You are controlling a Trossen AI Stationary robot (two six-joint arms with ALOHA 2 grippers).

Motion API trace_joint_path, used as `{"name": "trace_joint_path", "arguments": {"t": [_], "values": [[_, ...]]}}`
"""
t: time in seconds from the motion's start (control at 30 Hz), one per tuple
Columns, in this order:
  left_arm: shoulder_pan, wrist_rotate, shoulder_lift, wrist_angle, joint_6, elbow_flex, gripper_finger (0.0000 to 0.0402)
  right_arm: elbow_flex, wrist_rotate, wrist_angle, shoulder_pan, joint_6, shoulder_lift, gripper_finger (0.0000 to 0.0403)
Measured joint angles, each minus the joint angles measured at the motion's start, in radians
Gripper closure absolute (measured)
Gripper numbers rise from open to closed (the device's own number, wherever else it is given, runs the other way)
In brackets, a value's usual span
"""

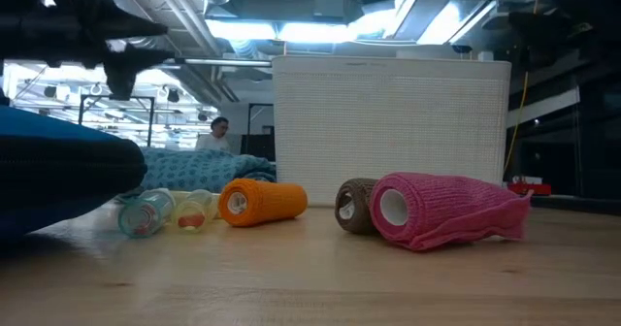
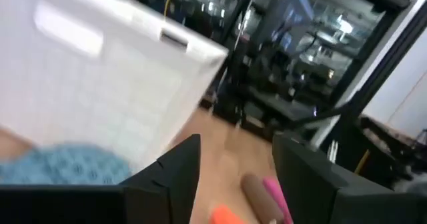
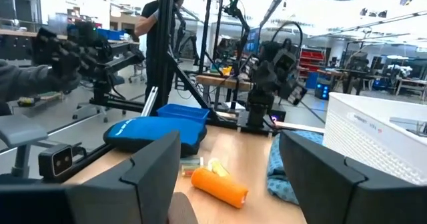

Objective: Pick & place medical supplies in basket/bin
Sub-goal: Put the top yellow pill bottle into the blue bin

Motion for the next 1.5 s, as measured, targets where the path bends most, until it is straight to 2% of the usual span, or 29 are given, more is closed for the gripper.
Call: {"name": "trace_joint_path", "arguments": {"t": [0.13, 0.27, 0.43, 0.63, 0.73, 1.07, 1.3, 1.5], "values": [[-0.071, -0.076, 0.184, 0.124, 0.049, 0.011, 0.0184, 0.0, 0.0, 0.0, 0.0, 0.029, 0.0, 0.0147], [-0.132, -0.102, 0.404, 0.125, 0.094, 0.138, 0.0157, 0.0, 0.004, -0.001, 0.0, 0.063, 0.0, 0.0147], [-0.175, -0.161, 0.705, -0.124, 0.151, 0.394, 0.0146, 0.0, 0.047, -0.001, 0.0, 0.124, 0.0, 0.0147], [-0.158, -0.155, 0.995, -0.486, 0.023, 0.673, 0.0146, 0.0, 0.046, -0.008, 0.0, 0.19, 0.0, 0.0147], [-0.164, -0.151, 1.114, -0.591, 0.011, 0.779, 0.0146, 0.0, 0.044, -0.019, 0.0, 0.199, 0.001, 0.0147], [-0.172, -0.065, 1.394, -0.869, -0.029, 1.049, 0.0146, 0.0, 0.044, -0.053, 0.0, 0.202, 0.002, 0.0147], [-0.198, -0.015, 1.512, -0.898, -0.049, 1.124, 0.0146, 0.0, 0.044, -0.101, 0.0, 0.235, 0.002, 0.0147], [-0.213, -0.009, 1.552, -0.934, -0.071, 1.141, 0.0146, 0.0, 0.044, -0.102, 0.0, 0.248, 0.002, 0.0147]]}}
